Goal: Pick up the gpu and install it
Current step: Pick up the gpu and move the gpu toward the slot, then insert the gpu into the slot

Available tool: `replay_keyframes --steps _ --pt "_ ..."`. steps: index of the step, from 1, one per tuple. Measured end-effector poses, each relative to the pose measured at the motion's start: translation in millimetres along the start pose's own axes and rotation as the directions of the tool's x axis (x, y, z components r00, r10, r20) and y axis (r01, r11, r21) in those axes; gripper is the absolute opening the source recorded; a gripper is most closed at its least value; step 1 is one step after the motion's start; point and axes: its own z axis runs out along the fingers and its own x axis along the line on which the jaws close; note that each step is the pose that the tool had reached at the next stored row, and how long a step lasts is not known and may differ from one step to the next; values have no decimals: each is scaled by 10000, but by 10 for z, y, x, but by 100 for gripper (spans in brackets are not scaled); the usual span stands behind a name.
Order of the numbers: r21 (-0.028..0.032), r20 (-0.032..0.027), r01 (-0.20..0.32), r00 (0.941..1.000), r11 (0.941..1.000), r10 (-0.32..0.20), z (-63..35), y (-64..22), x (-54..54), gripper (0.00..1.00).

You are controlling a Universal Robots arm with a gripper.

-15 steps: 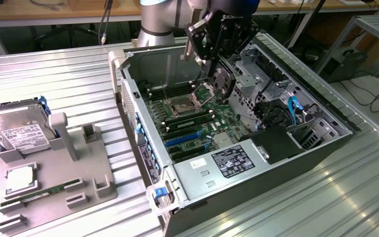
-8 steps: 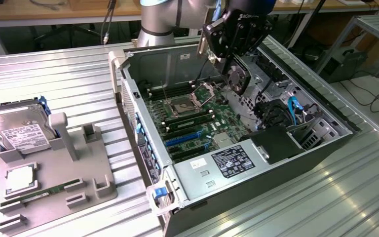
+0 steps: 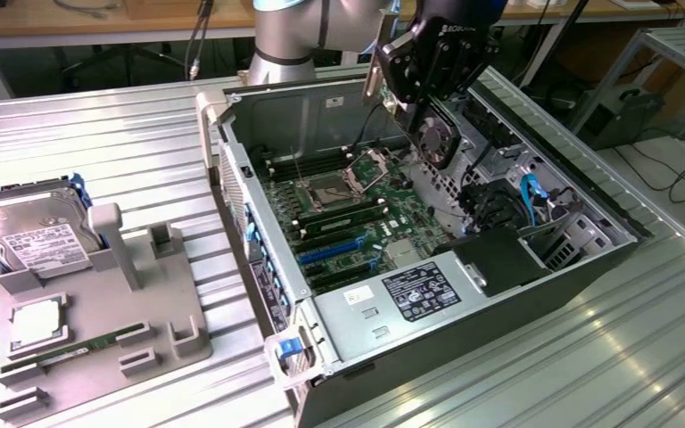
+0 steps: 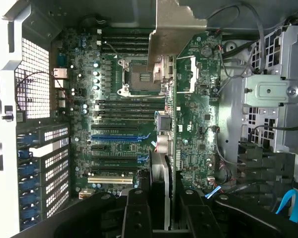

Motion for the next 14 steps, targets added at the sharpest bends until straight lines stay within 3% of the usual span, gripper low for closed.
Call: replay_keyframes --steps 10,14 --pt "0 0 14 10000 10000 -14 0 0 0 28" --pt "-1 0 254 9997 9997 -254 0 0 0 28"
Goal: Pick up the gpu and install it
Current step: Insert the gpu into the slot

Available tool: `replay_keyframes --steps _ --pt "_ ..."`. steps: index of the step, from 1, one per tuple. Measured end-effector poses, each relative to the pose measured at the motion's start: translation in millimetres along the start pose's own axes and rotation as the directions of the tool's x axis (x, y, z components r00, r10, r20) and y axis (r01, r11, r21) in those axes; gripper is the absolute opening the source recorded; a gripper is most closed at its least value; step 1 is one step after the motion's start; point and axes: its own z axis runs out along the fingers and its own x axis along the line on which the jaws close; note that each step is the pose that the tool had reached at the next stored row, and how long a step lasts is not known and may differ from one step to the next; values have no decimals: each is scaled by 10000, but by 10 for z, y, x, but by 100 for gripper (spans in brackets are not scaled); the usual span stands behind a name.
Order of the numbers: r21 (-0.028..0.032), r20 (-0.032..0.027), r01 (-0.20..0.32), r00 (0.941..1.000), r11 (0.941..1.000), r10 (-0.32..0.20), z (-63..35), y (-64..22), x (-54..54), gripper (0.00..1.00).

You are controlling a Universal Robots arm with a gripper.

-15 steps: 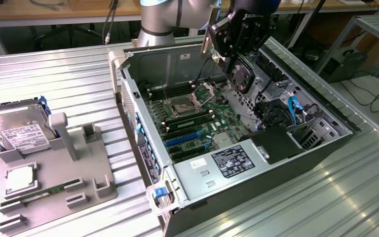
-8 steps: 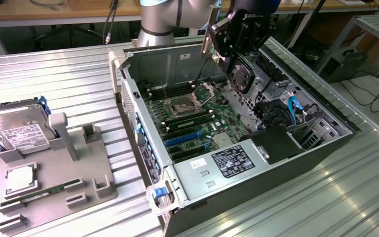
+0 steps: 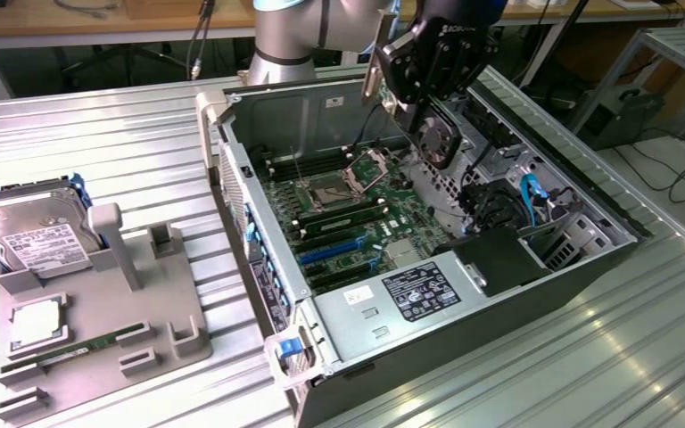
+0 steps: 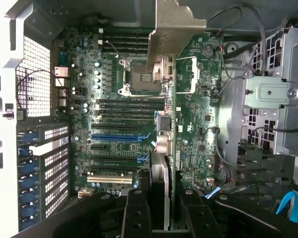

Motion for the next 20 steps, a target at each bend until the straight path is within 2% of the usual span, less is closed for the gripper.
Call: replay_keyframes --steps 7,20 --pt "-3 -1 785 9969 9969 -785 0 0 3 28" --pt "-5 -1 1413 9900 9900 -1413 0 -2 5 28"
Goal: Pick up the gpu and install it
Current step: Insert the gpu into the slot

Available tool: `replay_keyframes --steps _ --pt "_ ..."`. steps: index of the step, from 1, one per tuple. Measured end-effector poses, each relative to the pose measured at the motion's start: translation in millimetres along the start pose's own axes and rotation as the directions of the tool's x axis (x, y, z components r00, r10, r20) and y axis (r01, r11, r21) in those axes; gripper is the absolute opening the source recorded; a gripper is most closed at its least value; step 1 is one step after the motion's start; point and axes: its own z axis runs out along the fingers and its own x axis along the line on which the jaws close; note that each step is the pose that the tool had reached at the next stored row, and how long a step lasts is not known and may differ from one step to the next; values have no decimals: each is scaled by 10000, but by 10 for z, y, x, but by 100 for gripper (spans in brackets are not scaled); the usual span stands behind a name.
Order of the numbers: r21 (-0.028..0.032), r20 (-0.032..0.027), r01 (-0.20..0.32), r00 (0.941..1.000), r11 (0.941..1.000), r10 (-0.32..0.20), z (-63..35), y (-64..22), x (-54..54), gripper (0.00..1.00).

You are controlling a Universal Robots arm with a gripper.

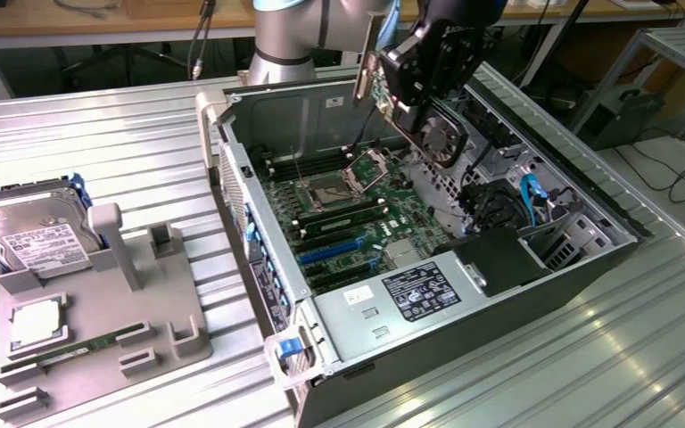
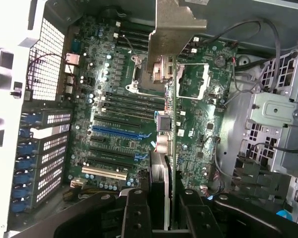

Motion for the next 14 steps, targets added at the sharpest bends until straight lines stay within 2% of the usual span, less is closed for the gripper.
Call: replay_keyframes --steps 11,12,14 --pt "-3 -1 653 9979 9979 -653 0 0 0 28" --pt "-5 -1 1216 9926 9926 -1216 0 0 0 28" --pt "-6 -1 1442 9896 9896 -1442 0 0 0 28"
